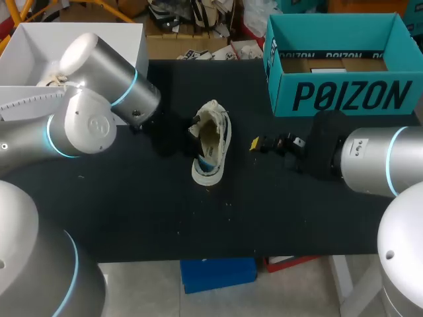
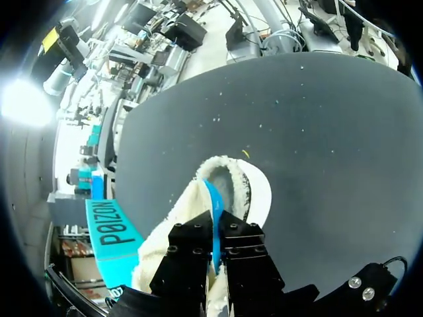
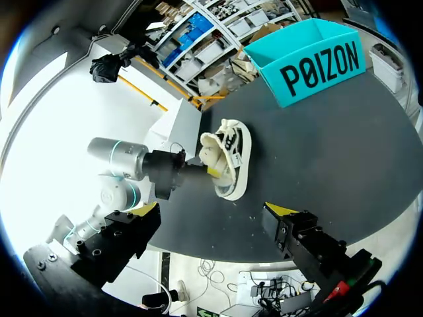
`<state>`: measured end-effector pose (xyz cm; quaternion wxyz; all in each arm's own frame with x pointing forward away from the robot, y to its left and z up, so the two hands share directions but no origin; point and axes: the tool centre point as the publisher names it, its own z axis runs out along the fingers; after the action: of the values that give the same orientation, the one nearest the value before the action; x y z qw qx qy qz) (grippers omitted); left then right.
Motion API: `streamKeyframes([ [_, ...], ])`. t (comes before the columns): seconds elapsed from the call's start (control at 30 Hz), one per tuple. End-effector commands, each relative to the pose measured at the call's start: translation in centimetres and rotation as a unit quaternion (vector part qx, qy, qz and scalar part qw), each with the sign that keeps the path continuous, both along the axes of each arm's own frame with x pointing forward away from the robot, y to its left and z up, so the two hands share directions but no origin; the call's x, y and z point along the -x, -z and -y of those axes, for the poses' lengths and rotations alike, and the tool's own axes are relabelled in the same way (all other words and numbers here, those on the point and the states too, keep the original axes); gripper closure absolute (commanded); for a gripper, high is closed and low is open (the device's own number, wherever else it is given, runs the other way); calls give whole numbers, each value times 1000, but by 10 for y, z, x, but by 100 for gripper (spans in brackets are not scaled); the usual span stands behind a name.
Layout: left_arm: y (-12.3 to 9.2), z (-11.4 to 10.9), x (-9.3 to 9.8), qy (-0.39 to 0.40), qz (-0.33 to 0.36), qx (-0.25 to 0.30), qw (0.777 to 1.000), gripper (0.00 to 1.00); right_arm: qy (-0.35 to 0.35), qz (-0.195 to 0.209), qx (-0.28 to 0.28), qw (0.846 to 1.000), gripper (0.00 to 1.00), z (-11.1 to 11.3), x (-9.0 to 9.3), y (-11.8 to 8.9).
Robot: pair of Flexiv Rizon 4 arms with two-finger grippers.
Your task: Take the shoe out of the shoebox, open the shoe tongue, remove and reinsert the insole, then place the shoe into the shoebox
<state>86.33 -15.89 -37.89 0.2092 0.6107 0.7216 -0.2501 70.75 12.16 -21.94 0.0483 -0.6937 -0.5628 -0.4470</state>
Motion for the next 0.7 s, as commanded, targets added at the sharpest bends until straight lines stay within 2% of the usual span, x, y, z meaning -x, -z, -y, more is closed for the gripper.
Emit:
streamKeyframes([
  [0.03, 4, 7, -8, -6, 2, -3, 1000, 100, 4, 3, -1, 1000, 0, -2, 2, 2],
  [0.27, 9, 14, -5, 4, -6, -13, 1000, 99, 4, 3, -1, 1000, 0, -2, 2, 2],
  [0.33, 8, 14, -2, 10, -11, -15, 1000, 77, 4, 3, -1, 1000, 0, -2, 2, 2],
  [0.4, 5, 12, 2, 14, -12, -17, 1000, 61, 4, 3, -1, 1000, 0, -2, 2, 2],
  [0.47, -4, 8, 4, 17, -11, -16, 1000, 53, 4, 3, -1, 1000, 0, -2, 2, 2],
  [0.5, -10, 5, 5, 18, -11, -14, 1000, 33, 4, 3, -1, 1000, 0, -2, 2, 2],
  [0.53, -17, 2, 5, 20, -9, -12, 1000, 23, 4, 3, -1, 1000, 0, -2, 2, 2],
  [0.6, -31, -5, 7, 22, -3, -11, 1000, 18, 4, 3, -1, 1000, 0, -2, 2, 2],
  [0.7, -47, -12, 9, 22, 6, -9, 1000, 20, 4, 3, -1, 1000, 0, -2, 2, 2],
])
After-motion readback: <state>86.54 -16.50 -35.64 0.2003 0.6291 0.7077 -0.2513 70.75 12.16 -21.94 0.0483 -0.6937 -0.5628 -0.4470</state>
